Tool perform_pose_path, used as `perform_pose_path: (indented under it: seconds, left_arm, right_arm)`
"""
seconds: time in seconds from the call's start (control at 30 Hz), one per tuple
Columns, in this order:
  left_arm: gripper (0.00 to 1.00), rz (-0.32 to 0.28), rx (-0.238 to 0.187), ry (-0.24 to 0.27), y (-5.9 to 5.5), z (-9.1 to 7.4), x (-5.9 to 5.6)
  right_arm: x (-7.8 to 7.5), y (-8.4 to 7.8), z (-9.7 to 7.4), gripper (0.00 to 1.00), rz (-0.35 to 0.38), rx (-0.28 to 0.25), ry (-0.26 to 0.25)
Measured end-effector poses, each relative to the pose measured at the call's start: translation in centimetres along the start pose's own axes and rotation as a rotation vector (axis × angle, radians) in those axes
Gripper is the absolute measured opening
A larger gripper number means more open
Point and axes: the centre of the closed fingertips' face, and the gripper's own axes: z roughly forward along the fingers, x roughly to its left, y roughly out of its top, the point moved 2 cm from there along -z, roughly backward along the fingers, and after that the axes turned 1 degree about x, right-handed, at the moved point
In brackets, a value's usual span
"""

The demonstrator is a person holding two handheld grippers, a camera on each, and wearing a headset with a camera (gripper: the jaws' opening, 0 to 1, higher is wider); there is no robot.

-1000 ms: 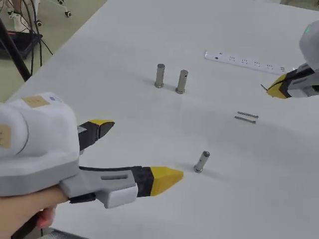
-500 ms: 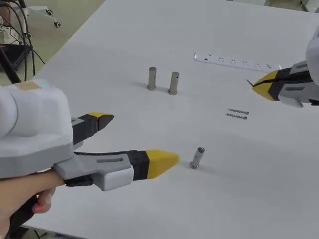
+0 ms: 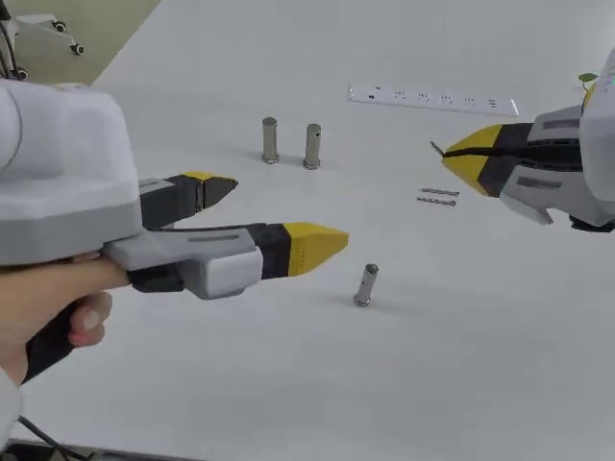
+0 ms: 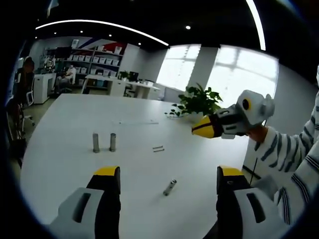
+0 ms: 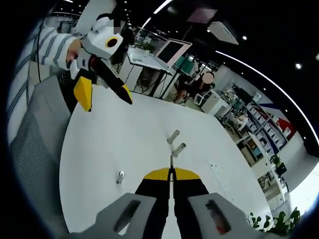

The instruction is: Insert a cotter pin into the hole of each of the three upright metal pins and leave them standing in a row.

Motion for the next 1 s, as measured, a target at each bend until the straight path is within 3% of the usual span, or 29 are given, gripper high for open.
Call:
perform_pose_path:
  seconds: [0.23, 0.4, 0.6, 0.73, 1.0]
  left_arm:
    - [0.69, 0.033, -0.023, -0.044, 1.8, 1.1, -0.7]
    - [0.61, 0.027, -0.034, -0.081, 2.7, 1.6, -1.0]
    - [0.52, 0.032, -0.010, -0.128, 2.8, 1.9, -1.9]
    - [0.52, 0.035, 0.005, -0.140, 2.6, 2.2, -2.2]
    - [0.45, 0.000, 0.040, -0.189, 2.0, 2.7, -3.4]
  right_arm:
    - [1.3, 2.0, -1.1, 0.00, -0.008, -0.042, -0.046]
    - [2.4, 2.6, -1.5, 0.00, -0.032, -0.042, -0.060]
    - [3.8, 3.1, -1.8, 0.00, -0.029, -0.038, -0.072]
    - [4.7, 2.5, -1.9, 0.00, -0.069, 0.007, -0.076]
    - [5.7, 2.5, -2.1, 0.00, -0.098, 0.027, -0.088]
